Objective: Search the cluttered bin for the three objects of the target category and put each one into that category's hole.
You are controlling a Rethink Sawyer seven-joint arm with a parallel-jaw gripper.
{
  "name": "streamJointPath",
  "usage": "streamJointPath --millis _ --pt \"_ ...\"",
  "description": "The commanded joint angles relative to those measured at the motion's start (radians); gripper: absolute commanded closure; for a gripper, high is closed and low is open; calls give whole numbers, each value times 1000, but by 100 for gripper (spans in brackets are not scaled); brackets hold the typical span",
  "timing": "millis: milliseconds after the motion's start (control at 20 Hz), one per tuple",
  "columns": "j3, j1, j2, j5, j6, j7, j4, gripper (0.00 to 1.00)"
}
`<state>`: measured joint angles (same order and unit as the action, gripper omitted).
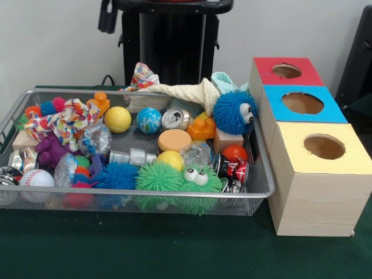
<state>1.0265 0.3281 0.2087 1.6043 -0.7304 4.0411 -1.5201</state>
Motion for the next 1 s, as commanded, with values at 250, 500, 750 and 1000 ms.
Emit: streamJointPath --millis 250,500,750,1000 --pt "-292 -161 70 -103 81 -497 46 100" --pt "-325 -188 39 -95 113 -545 34 100" --pt "-369 -225 41 -127 141 -612 30 100" --pt "-416 -261 55 -187 185 -718 16 100"
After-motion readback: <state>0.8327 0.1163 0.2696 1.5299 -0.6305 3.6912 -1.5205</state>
